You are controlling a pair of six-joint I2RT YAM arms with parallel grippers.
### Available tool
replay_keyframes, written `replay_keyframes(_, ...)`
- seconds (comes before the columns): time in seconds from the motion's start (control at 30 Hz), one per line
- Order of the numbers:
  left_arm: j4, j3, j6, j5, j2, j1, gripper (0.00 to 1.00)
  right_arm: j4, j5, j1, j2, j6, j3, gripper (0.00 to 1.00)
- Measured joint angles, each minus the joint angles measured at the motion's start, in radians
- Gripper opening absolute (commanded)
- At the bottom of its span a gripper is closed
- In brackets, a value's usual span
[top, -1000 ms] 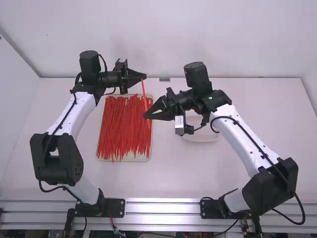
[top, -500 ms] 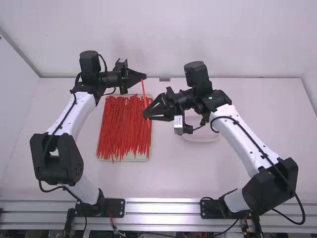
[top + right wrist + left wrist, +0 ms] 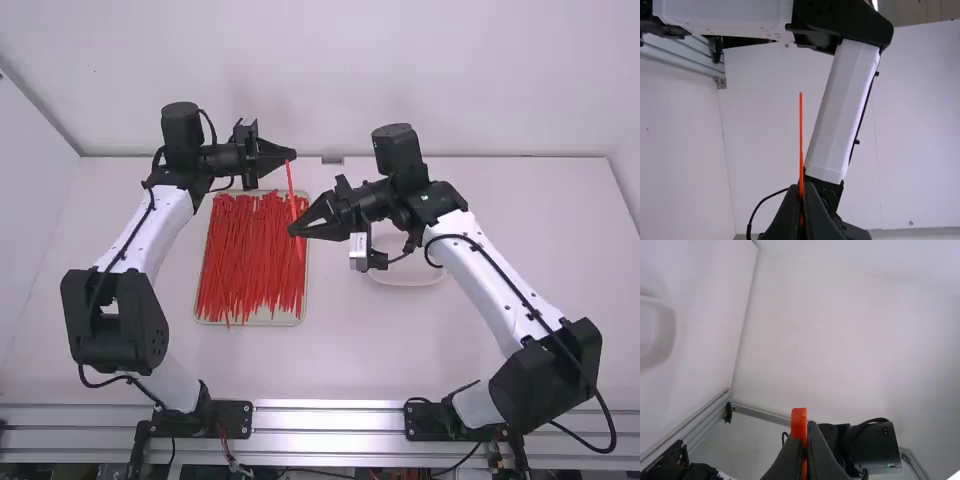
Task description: Fasten the cable tie
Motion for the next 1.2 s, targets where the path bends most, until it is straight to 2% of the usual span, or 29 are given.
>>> replay_keyframes(0.33,0.0,0.0,0.043,-0.001,0.0,-0.001,0.02,0.0,0.0,0.0,0.0,0.025,0.0,0.0)
replay_keyframes(0.43,0.0,0.0,0.111,-0.004,0.0,-0.001,0.02,0.065,-0.007,0.0,0.0,0.179,0.0,0.0)
replay_keyframes(0.67,0.006,0.0,0.387,-0.003,0.0,-0.002,0.02,0.226,0.0,0.0,0.0,0.777,-0.001,0.0)
replay_keyframes(0.77,0.019,0.0,0.466,-0.005,0.0,-0.002,0.02,0.269,0.038,0.0,0.0,0.955,-0.001,0.0)
replay_keyframes(0.93,0.043,0.0,0.566,-0.007,0.0,-0.003,0.01,0.272,0.076,0.0,0.0,1.096,-0.001,0.0)
replay_keyframes(1.2,0.106,0.0,0.717,-0.003,0.0,-0.003,0.02,0.24,0.031,-0.01,0.014,1.176,-0.001,0.0)
